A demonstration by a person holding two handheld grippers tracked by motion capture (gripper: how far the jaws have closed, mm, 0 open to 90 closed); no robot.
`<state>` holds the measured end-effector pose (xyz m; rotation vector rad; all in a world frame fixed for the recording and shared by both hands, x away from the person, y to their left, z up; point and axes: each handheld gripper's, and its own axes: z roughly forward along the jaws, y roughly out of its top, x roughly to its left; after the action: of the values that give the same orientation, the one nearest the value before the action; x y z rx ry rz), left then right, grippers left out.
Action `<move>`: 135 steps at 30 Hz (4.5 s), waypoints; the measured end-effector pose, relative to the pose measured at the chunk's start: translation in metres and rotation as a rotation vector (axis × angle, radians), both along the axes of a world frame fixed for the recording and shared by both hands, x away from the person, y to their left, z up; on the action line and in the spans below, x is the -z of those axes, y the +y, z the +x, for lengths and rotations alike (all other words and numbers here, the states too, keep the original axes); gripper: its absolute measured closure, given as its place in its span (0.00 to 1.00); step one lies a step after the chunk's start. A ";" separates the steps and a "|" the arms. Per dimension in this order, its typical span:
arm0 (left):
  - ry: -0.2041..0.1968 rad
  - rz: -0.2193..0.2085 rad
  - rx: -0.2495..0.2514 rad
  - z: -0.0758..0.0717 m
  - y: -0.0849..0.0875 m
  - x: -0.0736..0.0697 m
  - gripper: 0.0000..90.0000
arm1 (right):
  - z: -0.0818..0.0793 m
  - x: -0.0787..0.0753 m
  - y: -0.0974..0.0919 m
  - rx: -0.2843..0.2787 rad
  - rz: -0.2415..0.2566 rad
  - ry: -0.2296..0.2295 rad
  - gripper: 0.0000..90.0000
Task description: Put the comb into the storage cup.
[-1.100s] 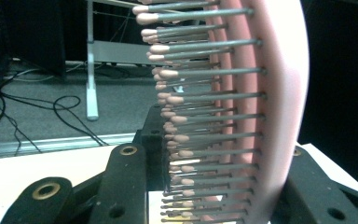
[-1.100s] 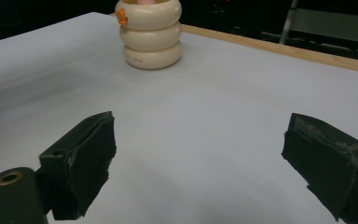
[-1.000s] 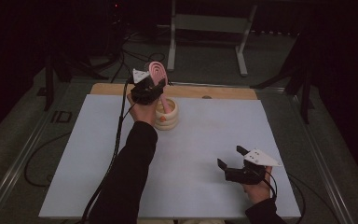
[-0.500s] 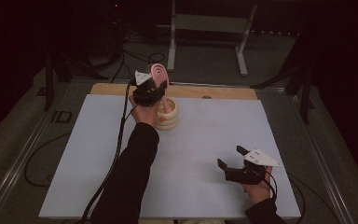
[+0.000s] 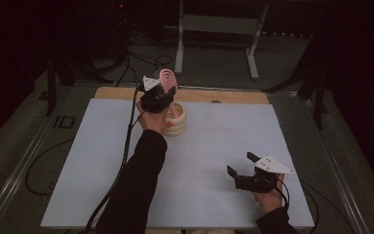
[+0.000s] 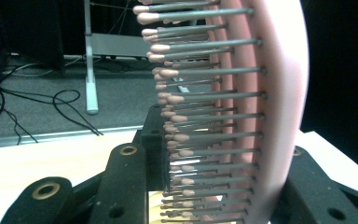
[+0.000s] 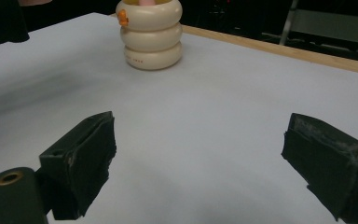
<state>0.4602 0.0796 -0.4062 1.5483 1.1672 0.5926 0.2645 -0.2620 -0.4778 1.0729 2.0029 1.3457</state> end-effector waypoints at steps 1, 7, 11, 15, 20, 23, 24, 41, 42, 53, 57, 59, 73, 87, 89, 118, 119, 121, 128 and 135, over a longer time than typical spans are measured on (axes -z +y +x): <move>0.003 0.000 0.000 0.000 0.000 0.001 0.70 | 0.000 0.000 0.000 0.001 -0.001 0.001 0.10; 0.007 0.004 0.001 0.000 -0.002 0.004 0.70 | 0.000 0.000 0.000 0.002 -0.002 0.002 0.10; 0.009 0.005 0.000 0.000 -0.002 0.005 0.70 | 0.000 0.000 0.000 0.002 -0.002 0.002 0.10; 0.014 0.006 0.000 0.000 -0.002 0.006 0.70 | 0.000 0.000 0.001 0.001 -0.003 0.004 0.10; 0.017 0.011 0.000 0.001 -0.003 0.009 0.70 | 0.000 0.000 0.001 0.000 -0.004 0.003 0.10; 0.020 0.014 0.002 0.001 -0.004 0.010 0.70 | 0.000 0.001 0.001 -0.001 -0.004 0.005 0.10; 0.022 0.014 0.001 0.000 -0.005 0.011 0.70 | 0.000 0.001 0.001 -0.001 -0.004 0.005 0.10; 0.013 0.031 -0.008 0.000 -0.005 0.013 0.70 | 0.001 0.001 0.001 -0.002 -0.003 0.006 0.10; 0.015 0.038 -0.008 0.000 -0.005 0.013 0.70 | 0.001 0.001 0.001 -0.002 -0.004 0.006 0.10; 0.035 0.025 -0.005 0.000 -0.005 0.022 0.70 | 0.001 0.001 0.001 -0.003 -0.003 0.007 0.10; 0.041 0.019 -0.003 0.000 -0.006 0.024 0.70 | 0.001 0.001 0.001 -0.003 -0.004 0.006 0.10; 0.042 0.017 0.000 -0.001 -0.006 0.025 0.70 | 0.000 0.001 0.002 -0.003 -0.004 0.007 0.10; 0.068 -0.044 -0.013 -0.003 0.002 0.037 0.70 | 0.001 0.002 0.003 -0.008 -0.011 0.005 0.10; 0.076 -0.064 0.004 -0.002 0.001 0.037 0.70 | 0.001 0.002 0.003 -0.006 -0.012 0.006 0.10; 0.080 -0.069 0.008 -0.002 0.002 0.037 0.70 | 0.001 0.002 0.003 -0.006 -0.014 0.007 0.10; 0.107 -0.057 0.008 0.001 0.013 0.037 0.68 | 0.002 0.003 0.004 -0.007 -0.019 0.013 0.10; 0.108 -0.057 0.006 0.002 0.014 0.037 0.68 | 0.002 0.003 0.004 -0.007 -0.019 0.013 0.10; 0.110 -0.055 0.007 0.002 0.015 0.037 0.68 | 0.002 0.003 0.004 -0.007 -0.020 0.013 0.10; 0.115 -0.048 0.006 0.003 0.017 0.037 0.67 | 0.002 0.003 0.004 -0.007 -0.019 0.012 0.10; 0.116 -0.045 0.011 0.003 0.018 0.037 0.66 | 0.002 0.003 0.004 -0.007 -0.018 0.013 0.10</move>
<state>0.4631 0.0977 -0.4430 1.5672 1.2503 0.4711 0.2662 -0.2581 -0.4805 1.0703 2.0255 1.3251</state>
